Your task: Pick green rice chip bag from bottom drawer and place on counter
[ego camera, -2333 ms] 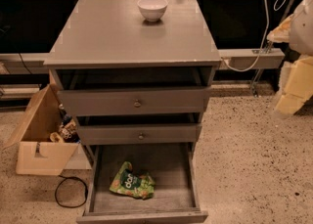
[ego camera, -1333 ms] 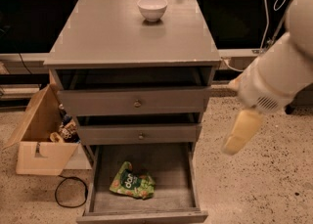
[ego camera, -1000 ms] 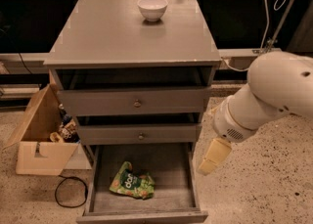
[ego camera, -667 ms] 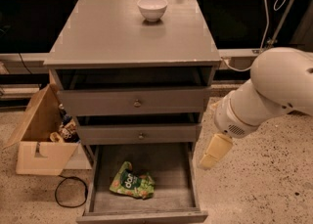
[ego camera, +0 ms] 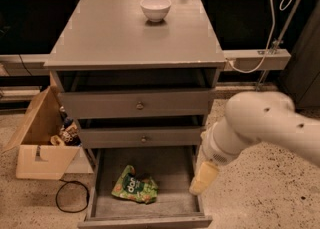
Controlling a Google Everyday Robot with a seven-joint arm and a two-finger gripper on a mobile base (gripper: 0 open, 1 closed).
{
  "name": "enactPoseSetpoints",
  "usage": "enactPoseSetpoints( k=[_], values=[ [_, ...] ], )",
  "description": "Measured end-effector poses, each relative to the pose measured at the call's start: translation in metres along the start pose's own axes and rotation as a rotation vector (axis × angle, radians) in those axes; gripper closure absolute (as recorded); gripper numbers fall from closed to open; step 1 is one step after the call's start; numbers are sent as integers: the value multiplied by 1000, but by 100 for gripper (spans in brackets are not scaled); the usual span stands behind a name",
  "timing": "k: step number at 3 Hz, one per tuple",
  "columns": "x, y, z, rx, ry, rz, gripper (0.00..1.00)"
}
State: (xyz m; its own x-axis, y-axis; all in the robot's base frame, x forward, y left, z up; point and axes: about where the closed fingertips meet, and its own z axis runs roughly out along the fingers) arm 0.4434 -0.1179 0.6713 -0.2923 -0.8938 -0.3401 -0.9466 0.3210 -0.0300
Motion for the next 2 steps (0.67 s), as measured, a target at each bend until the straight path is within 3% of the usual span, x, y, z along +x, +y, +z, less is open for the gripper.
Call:
enactPoseSetpoints(
  k=[1, 2],
  values=[
    [20, 12, 86, -35, -12, 4, 0],
    [19, 11, 182, -44, -111, 7, 0]
  ],
)
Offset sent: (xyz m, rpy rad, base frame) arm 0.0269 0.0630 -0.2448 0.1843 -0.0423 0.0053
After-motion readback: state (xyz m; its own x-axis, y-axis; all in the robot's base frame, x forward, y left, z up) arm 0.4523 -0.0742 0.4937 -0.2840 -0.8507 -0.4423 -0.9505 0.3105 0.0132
